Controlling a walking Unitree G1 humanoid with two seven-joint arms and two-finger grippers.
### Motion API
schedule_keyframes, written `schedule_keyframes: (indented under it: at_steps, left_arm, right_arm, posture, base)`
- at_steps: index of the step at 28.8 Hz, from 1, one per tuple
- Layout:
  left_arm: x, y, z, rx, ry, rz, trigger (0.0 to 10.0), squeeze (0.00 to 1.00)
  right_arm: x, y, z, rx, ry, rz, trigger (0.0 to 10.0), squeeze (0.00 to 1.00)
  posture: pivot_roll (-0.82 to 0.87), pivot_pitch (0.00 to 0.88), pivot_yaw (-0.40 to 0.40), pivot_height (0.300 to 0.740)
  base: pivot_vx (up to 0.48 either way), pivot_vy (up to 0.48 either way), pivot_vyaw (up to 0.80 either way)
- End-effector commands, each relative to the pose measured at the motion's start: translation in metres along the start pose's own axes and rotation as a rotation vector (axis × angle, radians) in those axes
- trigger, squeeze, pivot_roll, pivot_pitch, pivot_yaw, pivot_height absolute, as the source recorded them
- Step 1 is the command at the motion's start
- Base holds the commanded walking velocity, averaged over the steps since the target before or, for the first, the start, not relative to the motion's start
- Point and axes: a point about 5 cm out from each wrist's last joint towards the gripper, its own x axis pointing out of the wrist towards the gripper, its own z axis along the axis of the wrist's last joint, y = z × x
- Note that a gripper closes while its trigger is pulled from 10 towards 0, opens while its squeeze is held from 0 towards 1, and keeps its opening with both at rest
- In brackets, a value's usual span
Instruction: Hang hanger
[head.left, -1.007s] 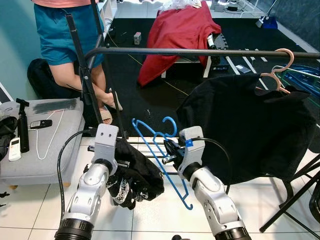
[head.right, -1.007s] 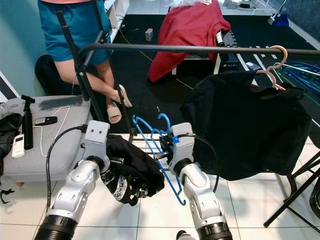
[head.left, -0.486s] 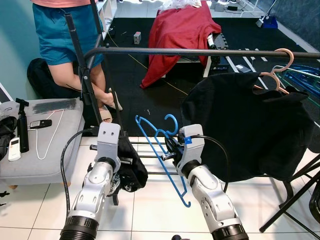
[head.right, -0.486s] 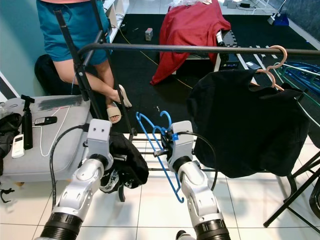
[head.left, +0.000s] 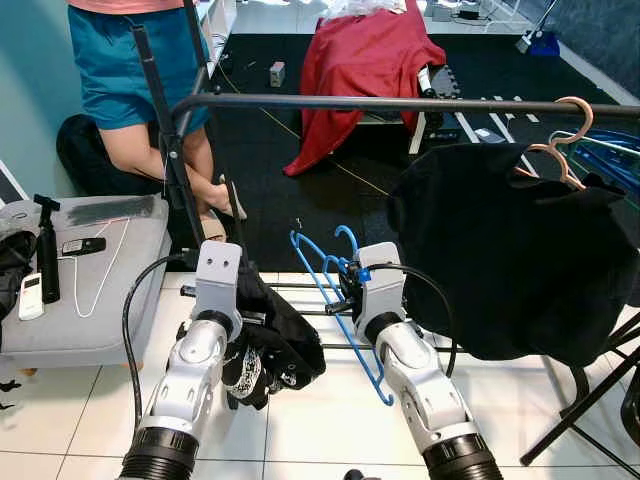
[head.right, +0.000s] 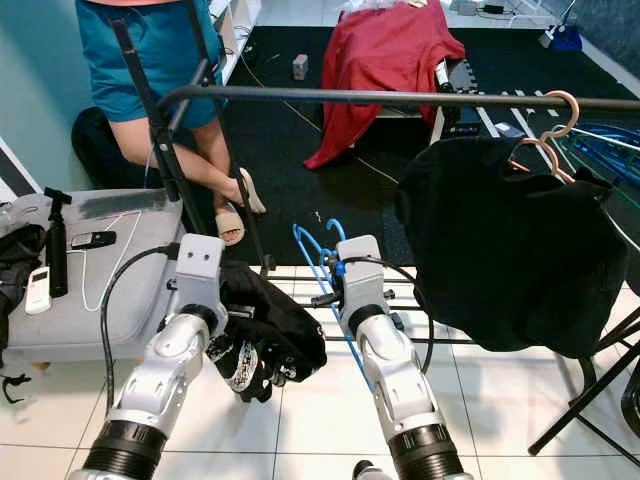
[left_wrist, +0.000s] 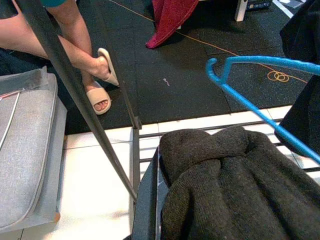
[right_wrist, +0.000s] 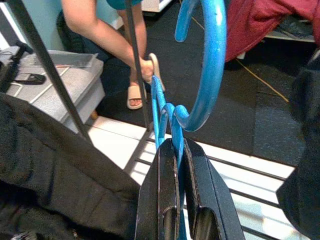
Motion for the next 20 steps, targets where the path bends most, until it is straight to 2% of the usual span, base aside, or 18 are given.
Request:
schedule_keyframes:
  at_steps: [1, 4, 11, 14, 20]
  left_arm:
    - [0.0010, -0.0023, -0.0012, 0.000, 0.006, 0.003, 10.0, 0.00]
    - [0.0001, -0.0064, -0.0027, 0.006, 0.008, -0.021, 10.0, 0.00]
    - [-0.0012, -0.0019, -0.0051, 0.007, 0.021, 0.006, 10.0, 0.00]
    - [-0.0023, -0.0069, -0.0072, 0.012, 0.023, -0.026, 10.0, 0.00]
    - [-0.0012, 0.0011, -0.0060, 0.007, 0.025, 0.020, 10.0, 0.00]
  right_arm:
    - [-0.0005, 0.0049, -0.0004, 0.055, -0.010, 0.015, 10.0, 0.00]
    - [-0.0008, 0.0050, 0.0000, 0.066, -0.015, 0.009, 10.0, 0.00]
    - [-0.0015, 0.0056, -0.0030, 0.079, -0.006, 0.010, 10.0, 0.00]
    - [-0.0015, 0.0047, 0.0000, 0.094, -0.024, -0.007, 10.0, 0.00]
    - [0.0006, 0.0060, -0.0022, 0.096, -0.015, -0.004, 10.0, 0.00]
  posture:
    - [-0.10, 0.160, 0.019, 0.740]
    - [-0.09, 0.159, 0.014, 0.740]
    - [-0.10, 0.153, 0.013, 0.740]
    - [-0.09, 0.150, 0.007, 0.740]
    - [-0.10, 0.142, 0.018, 0.740]
  base:
    - [0.000, 0.000, 0.00]
    - [0.000, 0.000, 0.00]
    - [0.000, 0.000, 0.00]
    - [0.000, 0.000, 0.00]
    - [0.000, 0.000, 0.00]
